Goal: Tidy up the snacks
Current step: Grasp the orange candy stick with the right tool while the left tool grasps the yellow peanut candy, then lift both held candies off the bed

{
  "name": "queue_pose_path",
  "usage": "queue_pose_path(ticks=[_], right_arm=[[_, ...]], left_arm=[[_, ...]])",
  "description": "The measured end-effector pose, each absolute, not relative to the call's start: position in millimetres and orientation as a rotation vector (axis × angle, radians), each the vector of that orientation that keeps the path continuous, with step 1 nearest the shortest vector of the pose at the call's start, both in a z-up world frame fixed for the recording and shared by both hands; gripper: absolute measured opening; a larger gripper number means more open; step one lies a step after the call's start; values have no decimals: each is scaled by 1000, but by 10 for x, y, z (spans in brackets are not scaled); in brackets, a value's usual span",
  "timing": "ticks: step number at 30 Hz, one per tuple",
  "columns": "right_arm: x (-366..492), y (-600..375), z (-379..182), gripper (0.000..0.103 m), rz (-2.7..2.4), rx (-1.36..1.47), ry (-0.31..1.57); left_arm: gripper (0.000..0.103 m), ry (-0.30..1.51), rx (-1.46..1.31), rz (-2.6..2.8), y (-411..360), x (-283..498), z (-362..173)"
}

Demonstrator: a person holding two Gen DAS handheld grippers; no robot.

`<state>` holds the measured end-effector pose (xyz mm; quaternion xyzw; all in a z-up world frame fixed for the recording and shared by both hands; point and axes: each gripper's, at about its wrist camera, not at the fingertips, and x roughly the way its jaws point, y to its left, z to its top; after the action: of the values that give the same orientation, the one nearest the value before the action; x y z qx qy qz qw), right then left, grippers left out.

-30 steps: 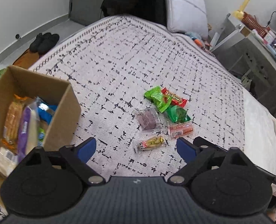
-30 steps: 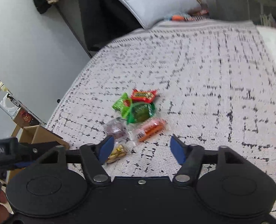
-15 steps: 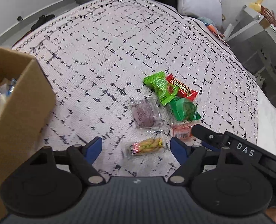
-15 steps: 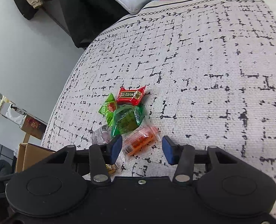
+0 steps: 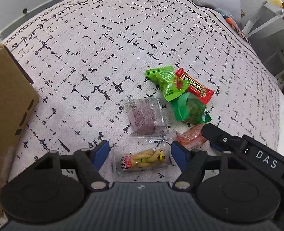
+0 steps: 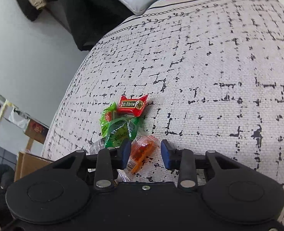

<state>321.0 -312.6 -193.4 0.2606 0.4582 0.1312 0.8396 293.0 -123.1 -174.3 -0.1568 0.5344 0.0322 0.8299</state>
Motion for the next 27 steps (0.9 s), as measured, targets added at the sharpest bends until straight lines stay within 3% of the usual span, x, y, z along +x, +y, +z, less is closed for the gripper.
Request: queue_pose_path(ticks=[7, 10, 13, 18, 19, 21, 22, 23, 27], right_arm=[[3218, -3138, -1921, 26, 276, 541, 964], [3212, -3141, -1911, 21, 273, 539, 960], [3209, -3166, -1880, 0, 282, 543, 955], [3197, -3153, -1774, 0, 299, 554, 944], [3186, -3139, -1756, 3, 298, 556, 947], [3153, -3142, -1734, 18, 278, 571, 953], [3137, -3154, -1724, 42, 266, 576, 957], [3113, -3169, -1706, 50, 250, 581, 954], [3059, -3110, -1668, 50, 287, 599, 966]], left_arm=[[48, 1133, -300, 66, -1261, 2935, -1701], [48, 1129, -297, 62, -1246, 2913, -1666], [47, 1117, -298, 44, -1242, 2862, -1597], [47, 1078, -286, 8, -1216, 2783, -1391], [47, 1070, -287, 6, -1198, 2769, -1352], [47, 1055, -295, 9, -1146, 2742, -1290], [47, 1048, -299, 10, -1118, 2729, -1270], [47, 1043, -302, 14, -1090, 2716, -1256], [47, 1042, -326, 20, -997, 2681, -1286]])
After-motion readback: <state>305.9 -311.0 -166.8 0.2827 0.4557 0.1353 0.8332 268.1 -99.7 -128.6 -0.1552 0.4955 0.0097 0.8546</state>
